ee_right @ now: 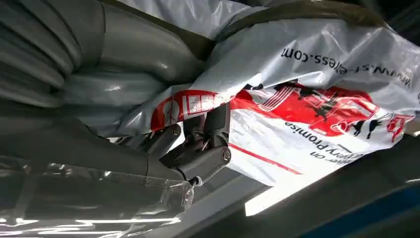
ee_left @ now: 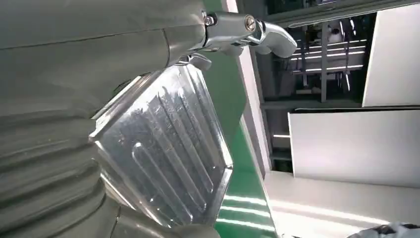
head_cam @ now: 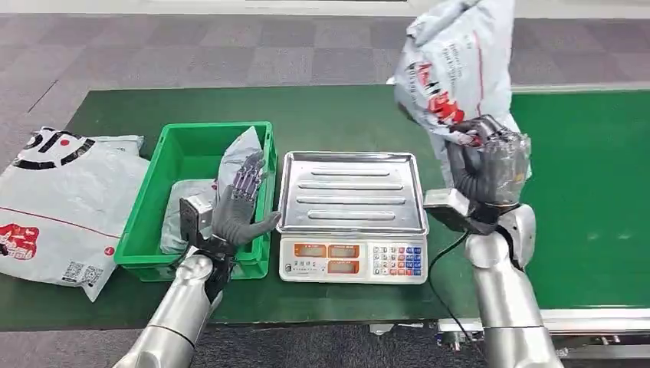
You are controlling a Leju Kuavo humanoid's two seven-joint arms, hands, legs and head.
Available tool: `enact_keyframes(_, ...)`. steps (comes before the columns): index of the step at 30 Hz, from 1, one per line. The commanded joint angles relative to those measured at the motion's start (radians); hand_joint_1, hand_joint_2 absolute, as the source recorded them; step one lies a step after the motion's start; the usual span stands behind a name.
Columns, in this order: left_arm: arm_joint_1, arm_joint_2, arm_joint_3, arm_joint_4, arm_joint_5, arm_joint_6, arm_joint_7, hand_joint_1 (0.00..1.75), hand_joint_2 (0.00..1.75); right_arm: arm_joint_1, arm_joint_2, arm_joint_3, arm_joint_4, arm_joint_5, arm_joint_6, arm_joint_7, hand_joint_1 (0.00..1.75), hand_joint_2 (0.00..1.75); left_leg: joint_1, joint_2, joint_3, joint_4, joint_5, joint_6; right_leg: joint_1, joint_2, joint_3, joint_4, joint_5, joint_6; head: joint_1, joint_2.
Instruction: Moved the parcel from conveyor to table for the left to box.
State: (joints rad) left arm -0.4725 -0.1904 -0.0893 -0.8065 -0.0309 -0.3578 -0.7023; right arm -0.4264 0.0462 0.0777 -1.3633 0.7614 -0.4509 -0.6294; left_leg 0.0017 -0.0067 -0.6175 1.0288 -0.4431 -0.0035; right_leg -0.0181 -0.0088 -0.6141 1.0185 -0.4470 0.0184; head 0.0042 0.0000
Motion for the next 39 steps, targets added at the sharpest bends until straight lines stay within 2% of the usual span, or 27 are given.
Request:
enact_keyframes(1,-0.050,0.018,-0.035,0.086,0.005,-0.008,0.004,0.00,1.75,0.006,-0.006,0.155,-0.057,0.008,0.008,0.002,1.75,1.75,0.000,0.001,0.001,-0.001,0.000,0.000,0.000,0.001,0.001,-0.001,0.000,-0.001,0.000,0.000)
enact_keyframes(6,-0.047,0.019,-0.034,0.087,0.009,-0.014,0.004,0.00,1.75,0.013,-0.018,0.172,-0.048,0.037,0.002,0.003,1.75,1.75,0.001,0.002,0.002,-0.001,0.000,0.000,0.001,0.002,0.002,-0.002,0.001,-0.001,0.000,0.000)
enact_keyframes(9,-0.036,0.017,-0.034,0.090,0.012,-0.024,0.004,0.00,1.75,0.005,-0.051,0.249,0.036,0.123,0.104,0.098,1.75,1.75,0.000,0.002,0.002,-0.002,0.000,0.000,0.001,0.002,0.002,-0.002,0.001,-0.001,0.000,0.000)
enact_keyframes(10,-0.019,0.020,-0.036,0.074,0.013,-0.024,0.004,0.00,1.75,-0.013,-0.060,0.273,0.123,0.142,0.220,0.186,1.75,1.75,0.000,0.003,0.004,-0.004,0.000,-0.001,0.001,0.003,0.004,-0.004,0.002,-0.002,0.000,0.000)
enact_keyframes(11,0.004,0.028,-0.041,0.042,0.012,-0.023,0.004,0.00,1.75,-0.045,-0.076,0.309,0.220,0.200,0.277,0.257,1.75,1.75,0.001,0.004,0.005,-0.005,0.001,-0.001,0.002,0.003,0.005,-0.007,0.002,-0.002,0.000,0.000)
enact_keyframes(12,0.008,0.032,-0.042,0.032,0.012,-0.021,0.004,0.00,1.75,-0.060,-0.080,0.323,0.266,0.216,0.303,0.276,1.75,1.75,0.001,0.004,0.005,-0.004,0.000,-0.001,0.001,0.004,0.004,-0.005,0.002,-0.002,0.000,0.000)
enact_keyframes(14,0.018,0.048,-0.041,0.009,0.020,-0.016,0.004,0.00,1.75,-0.153,-0.070,0.358,0.469,0.222,0.386,0.308,1.75,1.75,0.001,0.007,0.006,-0.003,-0.001,-0.001,0.001,0.007,0.004,-0.004,0.002,-0.001,0.000,0.000)
enact_keyframes(17,0.023,0.055,-0.024,0.001,0.023,-0.013,0.004,0.00,1.75,-0.224,-0.063,0.391,0.601,0.231,0.447,0.336,1.75,1.75,0.001,0.008,0.003,-0.002,0.000,-0.001,0.001,0.007,0.002,-0.003,0.003,-0.002,0.000,0.000)
enact_keyframes(18,0.026,0.055,-0.022,-0.001,0.022,-0.012,0.004,0.00,1.75,-0.229,-0.063,0.395,0.611,0.231,0.449,0.336,1.75,1.75,0.000,0.003,0.002,-0.001,0.000,-0.001,0.000,0.003,0.001,-0.001,0.001,-0.001,0.000,0.000)
enact_keyframes(21,0.037,0.052,-0.016,-0.009,0.018,-0.013,0.004,0.00,1.75,-0.244,-0.064,0.408,0.640,0.206,0.488,0.304,1.75,1.75,0.001,0.005,0.004,-0.003,0.001,-0.001,0.001,0.005,0.004,-0.004,0.003,-0.002,0.000,0.000)
enact_keyframes(24,0.037,0.052,-0.016,-0.009,0.018,-0.013,0.004,0.00,1.75,-0.244,-0.064,0.408,0.640,0.206,0.488,0.304,1.75,1.75,0.000,0.001,0.002,-0.001,0.001,-0.001,0.000,0.001,0.003,-0.001,0.001,-0.002,0.000,0.000)
enact_keyframes(33,0.038,0.048,-0.016,-0.009,0.014,-0.012,0.004,0.00,1.75,-0.246,-0.064,0.413,0.639,0.189,0.509,0.285,1.75,1.75,0.001,0.001,0.003,-0.003,0.002,-0.001,0.001,0.001,0.003,-0.003,0.002,-0.002,0.000,0.000)
enact_keyframes(39,0.049,0.050,-0.007,-0.018,0.008,-0.017,0.004,0.00,1.75,-0.256,-0.047,0.438,0.624,0.123,0.534,0.212,1.75,1.75,0.001,0.002,0.003,-0.001,0.001,-0.002,0.001,0.002,0.003,-0.002,0.002,-0.003,0.000,0.000)
